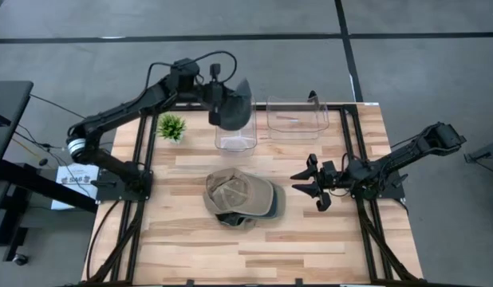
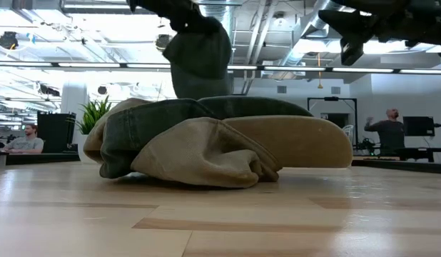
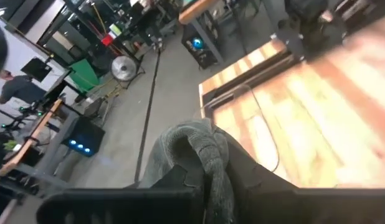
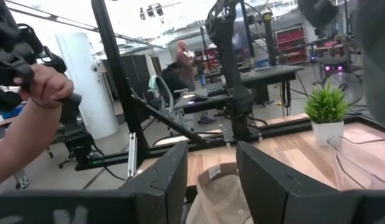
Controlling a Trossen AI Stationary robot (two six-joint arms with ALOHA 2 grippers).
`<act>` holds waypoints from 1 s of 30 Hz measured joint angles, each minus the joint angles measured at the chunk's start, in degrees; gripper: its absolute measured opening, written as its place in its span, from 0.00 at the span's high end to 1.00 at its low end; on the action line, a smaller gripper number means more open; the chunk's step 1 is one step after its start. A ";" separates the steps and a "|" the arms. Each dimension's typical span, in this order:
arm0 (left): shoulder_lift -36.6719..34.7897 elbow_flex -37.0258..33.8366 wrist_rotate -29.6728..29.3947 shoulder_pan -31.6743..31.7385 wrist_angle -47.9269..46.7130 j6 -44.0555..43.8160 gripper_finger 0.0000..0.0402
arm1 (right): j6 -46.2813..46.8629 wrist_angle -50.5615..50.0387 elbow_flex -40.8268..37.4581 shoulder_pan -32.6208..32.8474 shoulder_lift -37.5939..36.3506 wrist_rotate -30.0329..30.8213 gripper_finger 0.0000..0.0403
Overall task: Pick & Place hat
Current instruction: Put the black cap into the left transparent bin
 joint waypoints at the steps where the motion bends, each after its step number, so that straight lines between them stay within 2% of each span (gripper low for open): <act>1: 0.34 0.00 1.18 0.64 -0.17 1.26 0.94 | 0.00 -0.31 0.00 0.00 0.00 0.00 0.69; 6: 2.16 0.00 2.97 2.31 -0.26 6.80 0.94 | -0.02 -0.84 0.00 -0.04 0.00 0.22 0.69; 11: 4.16 0.00 9.11 2.87 -0.26 12.58 0.94 | -0.38 -1.59 0.00 -0.04 0.00 0.37 0.69; 20: 7.35 -0.41 9.43 3.93 -0.22 21.90 0.94 | -0.46 -4.63 0.00 -0.04 0.00 4.38 0.69; 30: 8.17 -0.46 9.46 5.95 -0.13 23.25 0.94 | -0.46 -5.17 0.00 -0.11 0.00 4.77 0.69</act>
